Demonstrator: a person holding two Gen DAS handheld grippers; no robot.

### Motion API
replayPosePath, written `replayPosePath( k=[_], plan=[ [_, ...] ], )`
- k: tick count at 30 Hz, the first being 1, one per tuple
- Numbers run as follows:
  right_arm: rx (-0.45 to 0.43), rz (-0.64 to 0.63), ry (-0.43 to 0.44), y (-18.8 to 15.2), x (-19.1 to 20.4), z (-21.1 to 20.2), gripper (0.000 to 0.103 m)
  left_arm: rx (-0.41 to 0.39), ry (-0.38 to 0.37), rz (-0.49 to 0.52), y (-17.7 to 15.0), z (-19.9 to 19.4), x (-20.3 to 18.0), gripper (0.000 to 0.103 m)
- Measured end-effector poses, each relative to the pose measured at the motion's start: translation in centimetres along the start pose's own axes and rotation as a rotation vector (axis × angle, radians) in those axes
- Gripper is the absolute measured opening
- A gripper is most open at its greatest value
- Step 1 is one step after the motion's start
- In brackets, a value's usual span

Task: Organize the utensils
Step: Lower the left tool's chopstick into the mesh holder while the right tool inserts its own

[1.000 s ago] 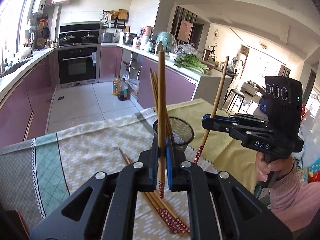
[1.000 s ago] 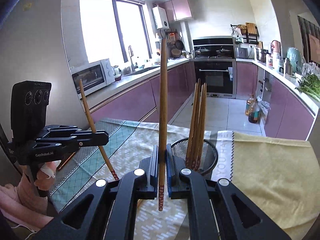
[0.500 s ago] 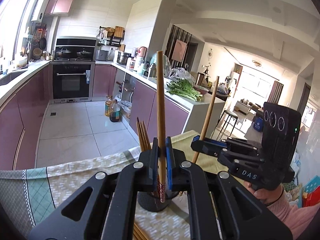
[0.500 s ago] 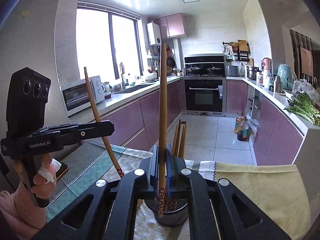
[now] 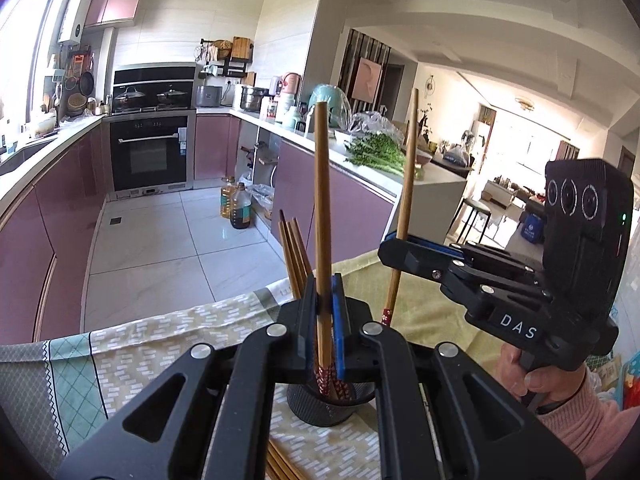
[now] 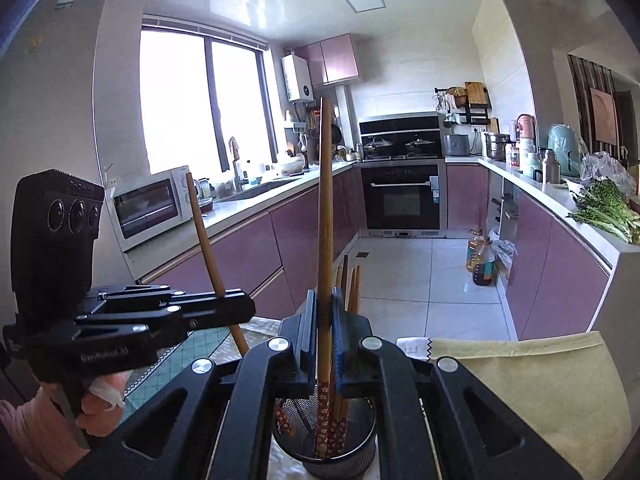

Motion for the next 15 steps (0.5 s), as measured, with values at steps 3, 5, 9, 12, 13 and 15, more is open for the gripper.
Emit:
replayPosePath(
  k=[3,5,9,12,13,15],
  plan=[
    [0.044,-0.004,-0.007,-0.7,-0.1,1.0,0.006,0.027,0.005,0.004,-0.4,0.8,0.2,0.008],
    [0.081,-0.004,-0.01,-1.3,-0.3,1.6,0.006,0.047,0.006,0.008,-0.9,1.2,0.2,0.008],
    [0.159,-0.007,-0.018,-2.4,-0.5,2.8,0.006,0.09,0.007,0.008,-1.7,2.0,0.7,0.008],
    [0.221,-0.02,-0.026,-3.2,-0.3,3.6,0.006,0.128,0.004,0.009,-2.0,2.9,0.9,0.008],
    [0.243,-0.022,-0.025,-3.4,-0.3,3.9,0.006,0.142,0.004,0.01,-2.1,3.3,0.9,0.008],
    [0.268,-0.023,-0.033,-3.7,-0.3,4.4,0.006,0.175,0.01,0.005,-2.5,4.0,1.0,0.008]
  ],
)
Point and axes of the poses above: each gripper's, at about its wrist camera, not at the fingertips, and z roughly the way its jaws point, x to its left, y to its top, the point moved 1 cm from there along z, roughly the way its jaws point, and after that the axes turned 6 degrees about -y, right-handed, at the moved point
